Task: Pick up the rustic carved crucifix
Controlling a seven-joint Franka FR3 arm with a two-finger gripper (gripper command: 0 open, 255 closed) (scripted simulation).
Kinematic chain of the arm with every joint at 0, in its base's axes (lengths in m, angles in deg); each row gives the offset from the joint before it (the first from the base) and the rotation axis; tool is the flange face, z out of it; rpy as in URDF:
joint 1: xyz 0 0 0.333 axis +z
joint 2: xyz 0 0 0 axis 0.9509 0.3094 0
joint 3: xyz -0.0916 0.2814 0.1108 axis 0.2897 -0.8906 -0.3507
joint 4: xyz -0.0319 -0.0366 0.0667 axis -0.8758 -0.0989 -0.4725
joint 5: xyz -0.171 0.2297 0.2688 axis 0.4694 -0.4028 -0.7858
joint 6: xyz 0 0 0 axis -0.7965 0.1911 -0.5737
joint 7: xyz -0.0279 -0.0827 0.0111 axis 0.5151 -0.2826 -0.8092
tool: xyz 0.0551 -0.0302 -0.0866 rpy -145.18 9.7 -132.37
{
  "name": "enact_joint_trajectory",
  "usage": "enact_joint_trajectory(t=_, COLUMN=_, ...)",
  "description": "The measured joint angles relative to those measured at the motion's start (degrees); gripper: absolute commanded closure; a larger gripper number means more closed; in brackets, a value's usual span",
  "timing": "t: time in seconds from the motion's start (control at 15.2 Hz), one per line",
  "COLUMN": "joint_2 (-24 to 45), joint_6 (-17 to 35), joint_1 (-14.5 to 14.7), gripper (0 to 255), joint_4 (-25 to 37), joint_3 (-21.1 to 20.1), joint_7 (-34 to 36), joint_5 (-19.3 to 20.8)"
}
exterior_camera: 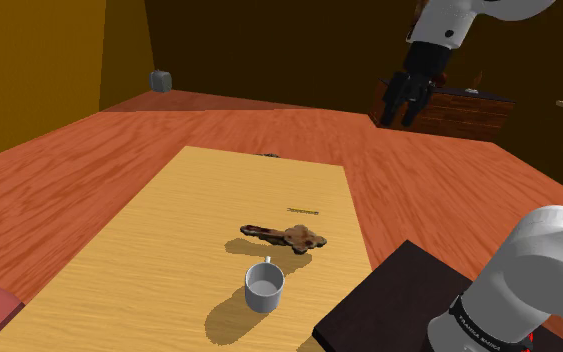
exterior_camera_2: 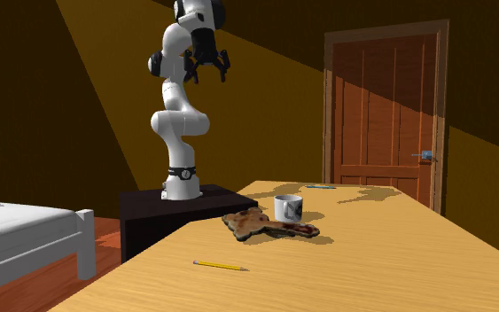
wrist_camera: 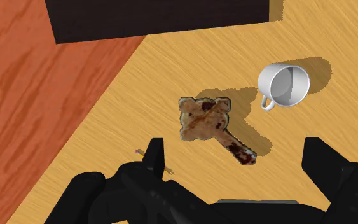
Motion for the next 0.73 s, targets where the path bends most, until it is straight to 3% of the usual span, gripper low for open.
enact_joint_trajectory(t=0.2, joint_2=0.79, joint_6=2.06, joint_1=0.41, gripper=0, joint_4=-1.55, joint_3=0.2, joint_7=-1.43, joint_5=0.12)
enact_joint_trajectory(t=0.73, joint_2=11.04, joint_6=15.71, joint_1=3.57, gripper=0, joint_4=-6.34, joint_3=0.61, joint_7=-9.75, joint_5=-0.14)
